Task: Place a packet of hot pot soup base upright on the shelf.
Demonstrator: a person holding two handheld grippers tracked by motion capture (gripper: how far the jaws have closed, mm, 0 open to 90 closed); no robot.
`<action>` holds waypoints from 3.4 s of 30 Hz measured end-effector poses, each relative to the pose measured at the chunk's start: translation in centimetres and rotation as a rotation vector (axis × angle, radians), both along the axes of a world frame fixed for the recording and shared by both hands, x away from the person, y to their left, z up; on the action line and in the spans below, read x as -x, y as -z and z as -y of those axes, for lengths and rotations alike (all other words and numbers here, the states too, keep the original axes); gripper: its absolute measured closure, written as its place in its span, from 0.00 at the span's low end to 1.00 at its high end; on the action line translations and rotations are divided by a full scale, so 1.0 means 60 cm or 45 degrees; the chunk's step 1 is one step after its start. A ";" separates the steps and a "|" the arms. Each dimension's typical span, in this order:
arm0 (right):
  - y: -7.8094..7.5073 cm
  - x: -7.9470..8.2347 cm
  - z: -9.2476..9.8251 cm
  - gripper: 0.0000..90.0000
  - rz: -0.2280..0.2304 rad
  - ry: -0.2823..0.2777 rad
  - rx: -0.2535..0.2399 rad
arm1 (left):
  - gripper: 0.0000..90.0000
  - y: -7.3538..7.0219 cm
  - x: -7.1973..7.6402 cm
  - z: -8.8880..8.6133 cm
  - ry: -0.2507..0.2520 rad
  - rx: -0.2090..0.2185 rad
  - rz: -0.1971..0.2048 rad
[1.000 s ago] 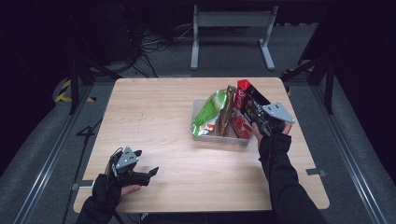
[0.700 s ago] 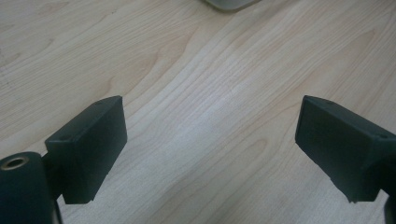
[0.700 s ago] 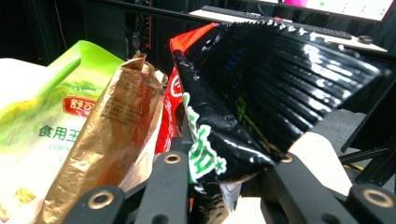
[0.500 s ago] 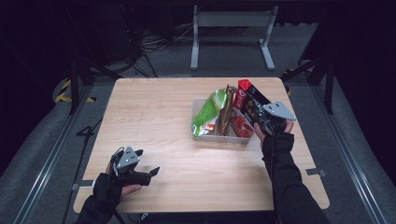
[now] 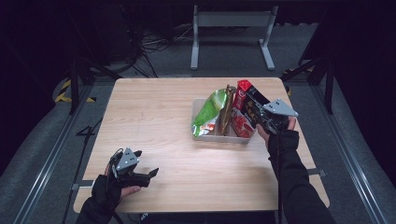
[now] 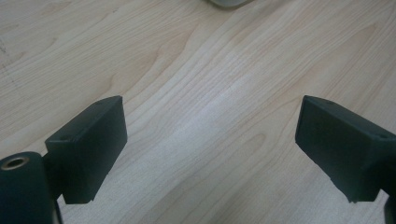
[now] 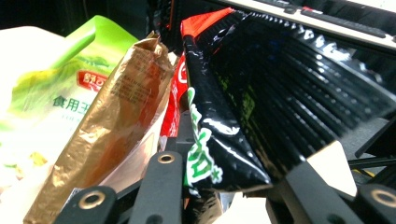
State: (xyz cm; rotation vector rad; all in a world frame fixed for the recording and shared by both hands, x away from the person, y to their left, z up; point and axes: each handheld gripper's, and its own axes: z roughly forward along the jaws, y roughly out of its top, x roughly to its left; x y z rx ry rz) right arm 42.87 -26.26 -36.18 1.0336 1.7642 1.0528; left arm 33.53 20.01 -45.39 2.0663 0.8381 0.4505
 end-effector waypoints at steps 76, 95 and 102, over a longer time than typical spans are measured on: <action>-0.018 0.078 0.049 0.56 -0.153 -0.236 0.100 | 0.11 0.001 -0.001 0.001 0.003 -0.012 -0.014; 0.000 0.095 0.057 0.44 -0.157 -0.277 0.153 | 0.11 0.001 -0.001 0.001 0.003 -0.016 -0.010; 0.007 0.099 0.059 0.34 -0.143 -0.282 0.165 | 0.11 0.001 -0.001 0.001 0.005 -0.018 -0.012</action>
